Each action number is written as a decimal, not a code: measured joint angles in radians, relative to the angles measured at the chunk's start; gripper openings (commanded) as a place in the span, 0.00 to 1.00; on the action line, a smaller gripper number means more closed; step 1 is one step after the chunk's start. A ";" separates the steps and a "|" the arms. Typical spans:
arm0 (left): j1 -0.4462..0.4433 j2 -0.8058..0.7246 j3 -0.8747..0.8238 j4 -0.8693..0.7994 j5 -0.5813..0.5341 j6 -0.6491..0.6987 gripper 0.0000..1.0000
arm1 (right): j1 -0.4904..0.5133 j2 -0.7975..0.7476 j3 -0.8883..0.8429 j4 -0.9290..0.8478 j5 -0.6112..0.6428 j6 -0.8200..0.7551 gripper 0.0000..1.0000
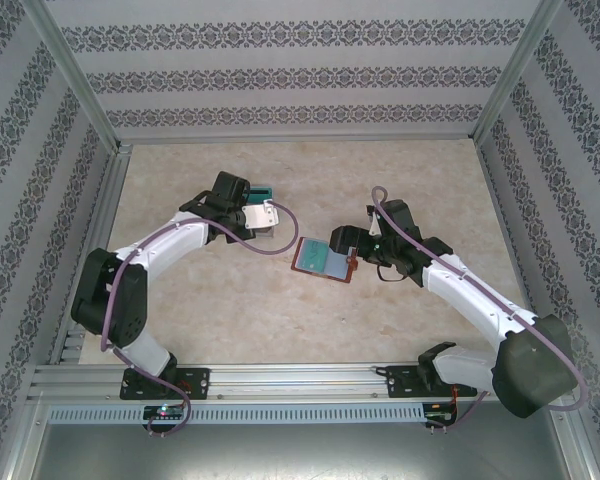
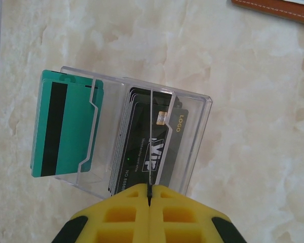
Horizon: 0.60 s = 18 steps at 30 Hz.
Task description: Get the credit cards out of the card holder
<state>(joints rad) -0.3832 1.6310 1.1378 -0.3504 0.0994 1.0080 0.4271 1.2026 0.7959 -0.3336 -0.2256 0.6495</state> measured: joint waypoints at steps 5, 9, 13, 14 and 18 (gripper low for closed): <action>0.000 0.023 0.011 0.000 0.000 0.003 0.00 | 0.000 0.007 0.000 0.000 0.000 0.000 0.98; 0.006 0.040 0.011 0.001 0.001 0.003 0.04 | 0.000 0.012 0.000 0.000 0.000 0.003 0.98; 0.013 0.047 0.011 0.011 0.000 0.002 0.05 | 0.000 0.018 0.000 0.000 0.000 0.003 0.98; 0.013 0.048 0.011 0.017 0.000 0.003 0.05 | 0.000 0.021 0.000 0.000 0.000 0.003 0.98; 0.013 0.062 0.019 0.029 0.000 0.002 0.05 | 0.000 0.034 0.000 0.000 0.000 0.003 0.98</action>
<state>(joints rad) -0.3702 1.6932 1.1568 -0.3210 0.0998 1.0103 0.4271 1.2366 0.7959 -0.3332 -0.2260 0.6525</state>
